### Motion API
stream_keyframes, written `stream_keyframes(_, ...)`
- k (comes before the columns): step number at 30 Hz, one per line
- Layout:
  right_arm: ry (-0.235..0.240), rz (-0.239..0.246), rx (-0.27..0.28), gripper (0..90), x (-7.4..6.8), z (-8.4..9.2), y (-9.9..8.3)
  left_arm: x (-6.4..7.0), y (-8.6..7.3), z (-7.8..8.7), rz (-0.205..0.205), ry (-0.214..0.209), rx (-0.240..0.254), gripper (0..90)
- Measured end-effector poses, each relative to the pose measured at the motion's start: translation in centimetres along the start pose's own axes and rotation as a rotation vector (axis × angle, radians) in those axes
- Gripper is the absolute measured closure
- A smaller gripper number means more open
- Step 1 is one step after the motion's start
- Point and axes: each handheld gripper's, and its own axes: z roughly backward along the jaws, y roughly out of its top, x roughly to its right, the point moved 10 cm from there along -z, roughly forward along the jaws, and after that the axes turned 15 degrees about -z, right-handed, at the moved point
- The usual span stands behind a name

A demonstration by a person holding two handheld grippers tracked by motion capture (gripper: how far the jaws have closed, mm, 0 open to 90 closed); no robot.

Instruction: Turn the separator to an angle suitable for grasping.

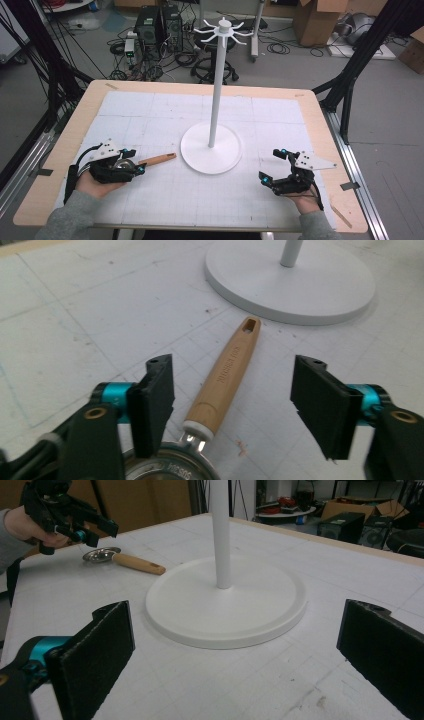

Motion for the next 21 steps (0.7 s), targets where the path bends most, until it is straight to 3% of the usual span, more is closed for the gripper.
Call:
stream_keyframes(3,-0.002,0.002,0.000,1.0,0.1,-0.1,0.0,-0.4,0.0,0.0,-0.006,0.030,-0.036,25.4)
stream_keyframes(6,-0.004,-0.004,0.001,1.0,0.2,-0.2,0.0,-0.5,0.2,0.2,0.024,0.024,-0.039,24.2)
stream_keyframes(8,-0.005,-0.010,0.003,1.0,0.3,-0.3,0.1,-0.5,-0.1,0.6,0.017,0.021,-0.066,22.5)
stream_keyframes(17,0.011,-0.015,-0.005,1.0,0.1,-1.2,0.2,-0.5,0.4,1.7,-0.020,-0.050,-0.010,14.4)
stream_keyframes(21,0.017,-0.009,-0.009,1.0,-0.1,-1.4,0.2,-0.8,1.3,1.8,-0.061,-0.072,0.001,12.0)
